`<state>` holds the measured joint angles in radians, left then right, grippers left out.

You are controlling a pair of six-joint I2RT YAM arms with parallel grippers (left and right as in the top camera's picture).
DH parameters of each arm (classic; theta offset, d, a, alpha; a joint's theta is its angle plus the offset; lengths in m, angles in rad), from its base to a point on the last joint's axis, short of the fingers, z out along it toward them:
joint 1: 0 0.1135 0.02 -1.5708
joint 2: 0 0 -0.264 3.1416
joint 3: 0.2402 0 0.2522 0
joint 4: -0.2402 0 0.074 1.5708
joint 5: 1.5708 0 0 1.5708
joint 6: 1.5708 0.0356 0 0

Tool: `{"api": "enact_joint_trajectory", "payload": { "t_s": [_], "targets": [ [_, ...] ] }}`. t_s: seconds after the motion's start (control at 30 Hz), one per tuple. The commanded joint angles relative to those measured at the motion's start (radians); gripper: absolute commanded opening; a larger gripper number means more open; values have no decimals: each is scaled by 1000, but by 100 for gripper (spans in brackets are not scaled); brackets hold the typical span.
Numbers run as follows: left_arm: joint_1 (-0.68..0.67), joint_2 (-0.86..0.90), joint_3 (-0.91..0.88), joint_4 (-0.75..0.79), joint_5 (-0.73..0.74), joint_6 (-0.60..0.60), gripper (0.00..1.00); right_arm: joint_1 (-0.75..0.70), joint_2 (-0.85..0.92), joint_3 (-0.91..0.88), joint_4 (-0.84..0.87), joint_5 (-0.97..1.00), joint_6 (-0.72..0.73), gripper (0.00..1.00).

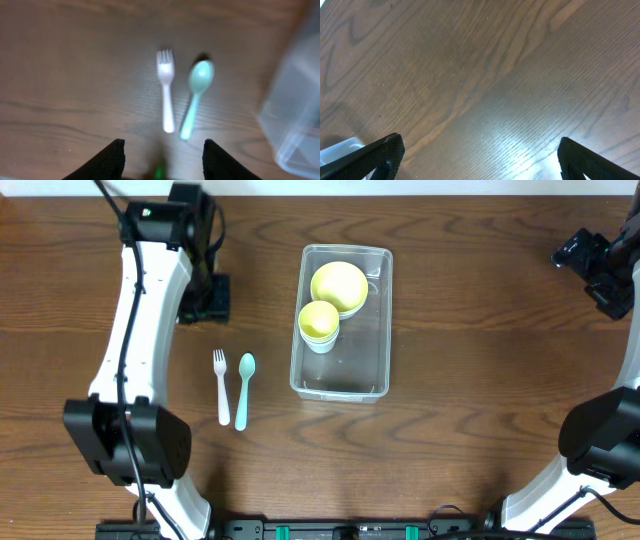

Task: Pack container
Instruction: 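Move the left gripper down to the white fork and grasp it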

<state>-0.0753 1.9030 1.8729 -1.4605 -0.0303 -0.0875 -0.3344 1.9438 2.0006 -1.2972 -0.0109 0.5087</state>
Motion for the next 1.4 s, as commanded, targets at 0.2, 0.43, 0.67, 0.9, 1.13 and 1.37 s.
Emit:
{"api": "enact_joint_trajectory", "payload": {
  "t_s": [0.2,0.43,0.67,0.9,1.13,1.37],
  "targets": [
    [86,21,-365,215,25,40,48,-5,6,-4,-1,0,11,99],
    [86,21,-513,357,69,76,48,-5,6,-4,0,-1,11,99],
    [85,21,-636,484,95,75,48,-5,6,-4,-1,0,11,99],
    [85,21,-699,553,102,75,48,-5,6,-4,-1,-1,11,99],
    [85,21,-700,592,102,76,33,-5,6,-4,0,0,11,99],
    [85,31,-700,616,101,76,25,-5,6,-4,-1,0,11,99]
  ]
}}
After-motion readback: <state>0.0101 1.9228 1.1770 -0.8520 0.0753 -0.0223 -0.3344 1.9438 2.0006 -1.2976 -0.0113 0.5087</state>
